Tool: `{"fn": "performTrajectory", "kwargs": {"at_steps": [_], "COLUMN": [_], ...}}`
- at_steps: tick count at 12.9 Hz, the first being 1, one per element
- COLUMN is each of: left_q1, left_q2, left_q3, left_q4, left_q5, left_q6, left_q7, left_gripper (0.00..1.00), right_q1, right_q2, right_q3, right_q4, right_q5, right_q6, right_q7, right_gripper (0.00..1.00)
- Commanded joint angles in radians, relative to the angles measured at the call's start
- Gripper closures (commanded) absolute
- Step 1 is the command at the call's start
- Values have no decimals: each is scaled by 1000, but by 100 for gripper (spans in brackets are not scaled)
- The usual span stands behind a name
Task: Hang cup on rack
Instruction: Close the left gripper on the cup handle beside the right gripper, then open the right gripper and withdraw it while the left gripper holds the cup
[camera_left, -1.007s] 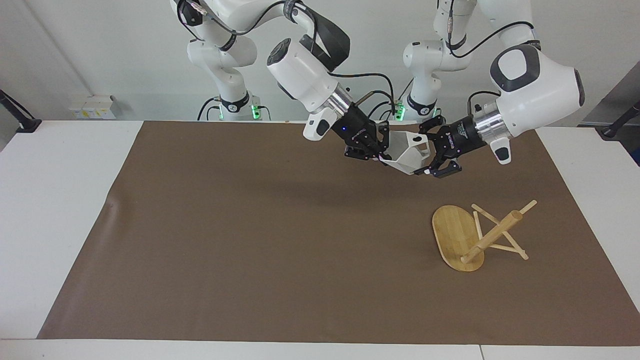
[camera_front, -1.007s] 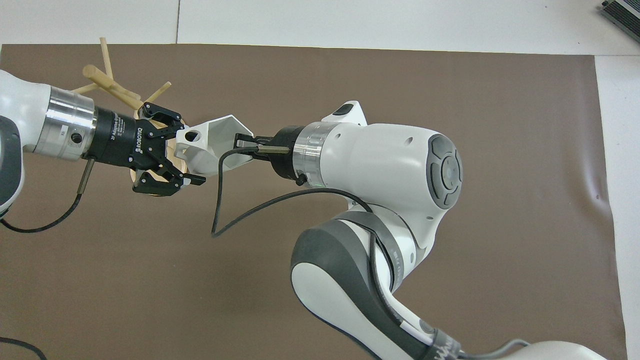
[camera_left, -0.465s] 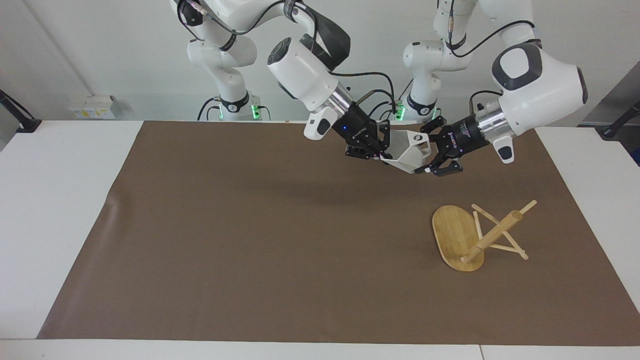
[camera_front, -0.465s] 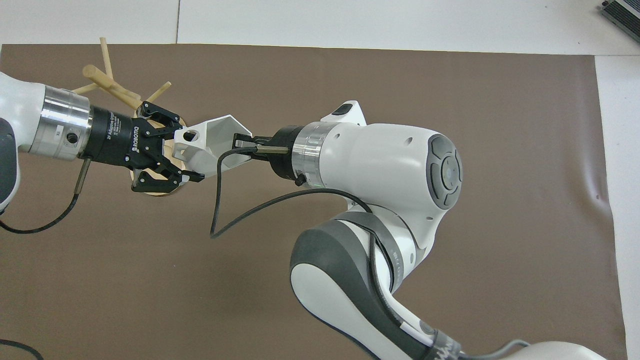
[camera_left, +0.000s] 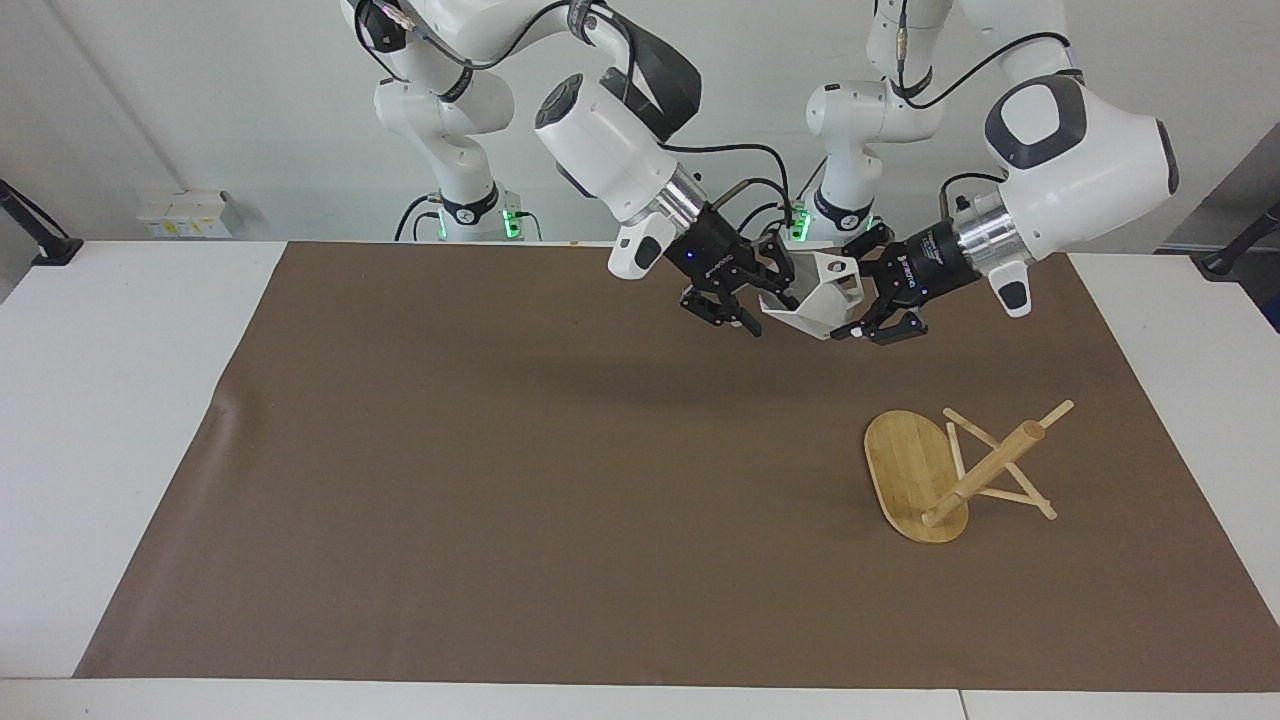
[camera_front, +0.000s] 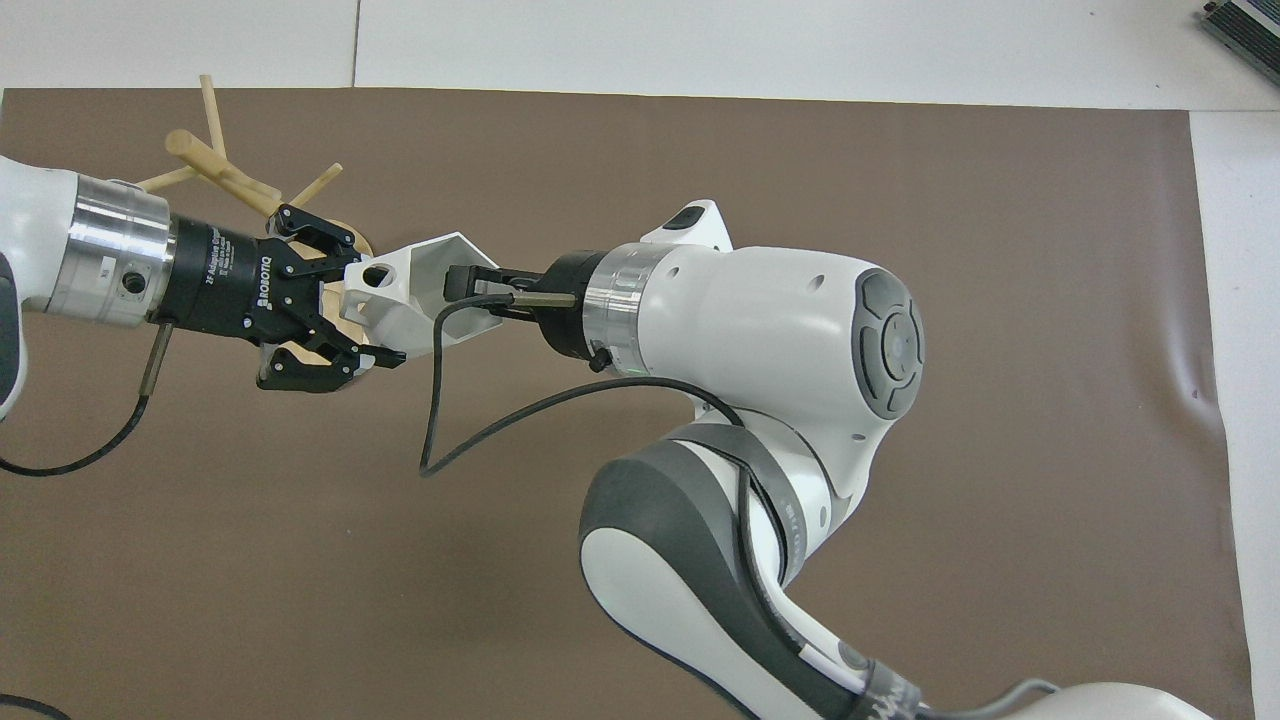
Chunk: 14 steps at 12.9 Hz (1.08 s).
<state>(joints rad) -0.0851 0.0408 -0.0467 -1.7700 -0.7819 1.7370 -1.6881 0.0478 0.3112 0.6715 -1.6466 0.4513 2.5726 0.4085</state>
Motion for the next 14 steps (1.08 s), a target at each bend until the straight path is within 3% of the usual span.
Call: {"fn": "performTrajectory", "kwargs": {"at_steps": [1, 6, 11, 14], "left_q1": [8, 18, 36, 24], "left_q2": [-48, -73, -91, -93], "left_q3": [8, 13, 15, 13], "left_q4": [-60, -124, -201, -224], "left_q5": [-17, -11, -2, 39], "left_q6": [12, 117, 274, 367], "left_q7": [-1, -111, -264, -388], "left_gripper": [100, 100, 100, 100], "right_q1": [-3, -8, -6, -6], "right_q2": [17, 14, -53, -113], "right_q3": [10, -16, -240, -407], "right_q4": [13, 10, 13, 13], "right_q5": [-11, -16, -45, -46], "right_q6": [18, 3, -199, -388], "right_q7": [-11, -31, -192, -414], "right_gripper": [0, 0, 0, 0]}}
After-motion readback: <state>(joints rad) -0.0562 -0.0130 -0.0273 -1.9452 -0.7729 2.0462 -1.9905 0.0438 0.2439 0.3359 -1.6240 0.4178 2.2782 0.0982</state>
